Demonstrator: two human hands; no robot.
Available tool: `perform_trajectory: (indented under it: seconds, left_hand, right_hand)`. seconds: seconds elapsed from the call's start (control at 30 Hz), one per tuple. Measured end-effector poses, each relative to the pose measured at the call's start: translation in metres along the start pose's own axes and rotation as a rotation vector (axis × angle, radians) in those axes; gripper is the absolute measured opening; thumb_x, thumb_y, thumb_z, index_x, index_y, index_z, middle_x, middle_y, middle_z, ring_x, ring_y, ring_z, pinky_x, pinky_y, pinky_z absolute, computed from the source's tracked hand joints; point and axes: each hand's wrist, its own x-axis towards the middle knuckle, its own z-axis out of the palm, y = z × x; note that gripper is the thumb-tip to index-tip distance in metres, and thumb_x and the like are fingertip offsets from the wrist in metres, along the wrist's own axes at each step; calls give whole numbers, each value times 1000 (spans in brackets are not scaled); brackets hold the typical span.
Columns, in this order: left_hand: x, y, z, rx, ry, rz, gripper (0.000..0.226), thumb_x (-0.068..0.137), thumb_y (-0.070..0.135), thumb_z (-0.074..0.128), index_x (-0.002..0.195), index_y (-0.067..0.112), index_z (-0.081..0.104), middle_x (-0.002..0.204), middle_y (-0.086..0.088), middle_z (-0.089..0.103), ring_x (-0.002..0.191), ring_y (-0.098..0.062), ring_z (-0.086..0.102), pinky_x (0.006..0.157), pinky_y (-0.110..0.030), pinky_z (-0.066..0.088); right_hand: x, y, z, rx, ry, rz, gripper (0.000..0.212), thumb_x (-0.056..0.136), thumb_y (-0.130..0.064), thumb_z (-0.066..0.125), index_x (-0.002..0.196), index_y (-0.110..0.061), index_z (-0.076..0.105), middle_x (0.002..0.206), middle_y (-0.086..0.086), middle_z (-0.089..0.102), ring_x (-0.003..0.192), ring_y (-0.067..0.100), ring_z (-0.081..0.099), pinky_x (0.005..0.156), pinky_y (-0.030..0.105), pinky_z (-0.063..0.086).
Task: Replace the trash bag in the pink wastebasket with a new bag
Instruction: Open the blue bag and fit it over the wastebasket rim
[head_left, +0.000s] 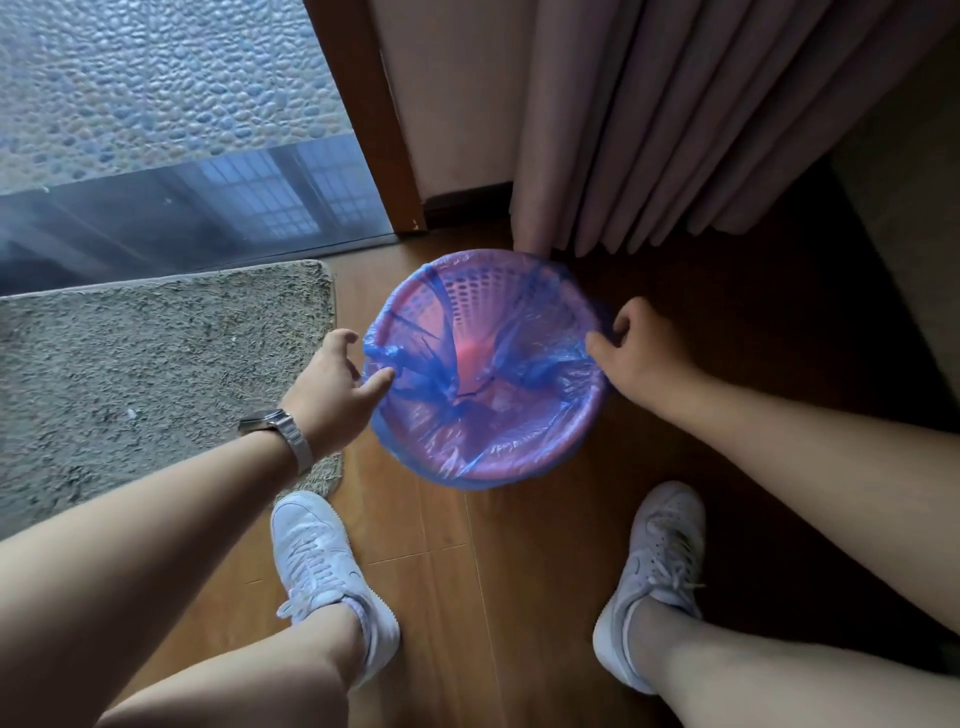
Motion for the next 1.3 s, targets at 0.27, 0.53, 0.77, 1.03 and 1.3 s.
perform_trajectory:
  seconds: [0.27, 0.53, 0.77, 1.03, 1.3]
  left_hand:
    - [-38, -3, 4, -31, -294, -107, 34, 84, 44, 72, 93, 16, 55, 77, -4, 70, 59, -22, 65, 60, -38, 57]
    - [-12, 24, 26, -574, -228, -232, 33, 93, 8, 61, 121, 6, 42, 77, -6, 62, 47, -4, 57, 42, -19, 40]
    - [12, 36, 48, -782, -212, -325, 21, 96, 6, 55, 112, 5, 41, 76, -10, 57, 45, -8, 54, 43, -20, 45]
    - [8, 33, 42, -813, -154, -347, 41, 95, 33, 62, 120, 8, 43, 102, -8, 61, 66, -13, 62, 54, -26, 51]
    - [-22, 10, 15, 233, 24, 619, 33, 86, 44, 55, 97, 14, 57, 98, -7, 57, 77, -30, 60, 67, -35, 51]
  right_hand:
    - [-43, 6, 6, 35, -330, 142, 19, 84, -33, 64, 81, -20, 51, 84, 7, 63, 70, 23, 59, 54, 26, 43]
    - [-17, 0, 25, 369, -276, 284, 11, 89, -20, 52, 96, -12, 51, 68, 8, 59, 50, 16, 52, 36, 18, 37]
    - [0, -2, 32, 524, -201, 303, 6, 90, -13, 51, 95, -12, 53, 68, 5, 55, 47, 13, 48, 33, 14, 34]
    - [-8, 5, 26, 491, -215, 323, 26, 94, -37, 55, 103, -14, 51, 80, 4, 60, 58, 12, 53, 48, 22, 41]
    - [-31, 20, 2, -330, 5, -760, 29, 79, -37, 53, 88, -10, 58, 88, 9, 57, 75, 32, 59, 59, 38, 49]
